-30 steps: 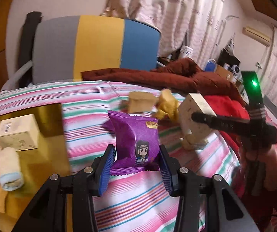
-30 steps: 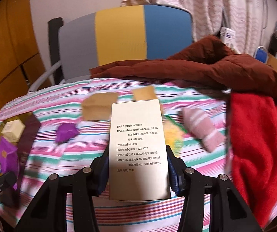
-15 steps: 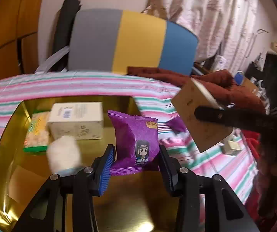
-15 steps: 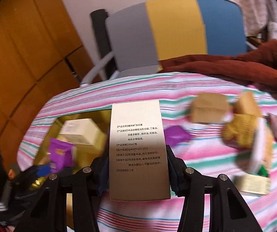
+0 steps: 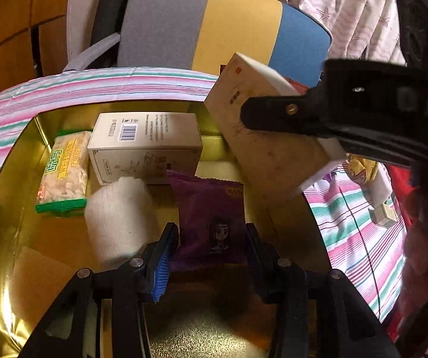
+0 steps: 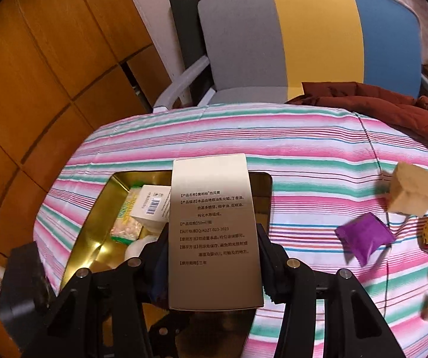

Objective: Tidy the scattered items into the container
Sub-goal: 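Carry the purple packet and cream box into the tray and release both, then move both grippers back from the tray toward the pile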

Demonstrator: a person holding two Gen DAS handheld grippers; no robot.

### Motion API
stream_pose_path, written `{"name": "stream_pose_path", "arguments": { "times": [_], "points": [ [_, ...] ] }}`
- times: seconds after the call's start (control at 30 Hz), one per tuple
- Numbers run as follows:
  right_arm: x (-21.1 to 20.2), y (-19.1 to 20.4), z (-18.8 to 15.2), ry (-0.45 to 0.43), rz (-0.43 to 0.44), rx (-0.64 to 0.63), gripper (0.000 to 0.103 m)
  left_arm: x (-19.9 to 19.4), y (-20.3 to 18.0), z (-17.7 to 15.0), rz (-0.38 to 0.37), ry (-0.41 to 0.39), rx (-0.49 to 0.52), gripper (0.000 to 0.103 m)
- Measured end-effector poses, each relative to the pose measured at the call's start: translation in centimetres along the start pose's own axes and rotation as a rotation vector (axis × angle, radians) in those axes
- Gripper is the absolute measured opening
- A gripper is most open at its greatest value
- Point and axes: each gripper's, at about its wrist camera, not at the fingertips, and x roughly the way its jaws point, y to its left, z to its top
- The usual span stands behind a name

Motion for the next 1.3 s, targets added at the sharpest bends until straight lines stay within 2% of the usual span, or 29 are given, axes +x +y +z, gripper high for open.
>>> {"name": "stream_pose_path", "arguments": {
  "times": [0.27,0.43,0.77,1.07,1.3],
  "points": [
    [1.4,-0.6,0.2,0.016,-0.052,0.026,0.051,-0.3,0.0,-0.2,0.016,0.003,0.001,0.044],
    [1.7,-1.1,0.2,0.024,-0.035,0.051,0.053,-0.6,0.2,-0.6,0.006,0.011,-0.023,0.044],
    [-1.0,-1.8,-0.4,-0.043,-0.021,0.048,0.058,-2.9,0.1,-0.7,0.01,-0.07,-0.061,0.046],
    [-2.9,-2.3,-1.2,-0.07,-0.011,0.043,0.06,-3.2,-0.1,-1.0,-0.011,-0.082,-0.095,0.046],
    [-4.2,-4.2,-2.1,-0.073,-0.025,0.056,0.06,-3.6,-1.7,-1.4,-0.026,-0.087,-0.075,0.046]
  ]
}}
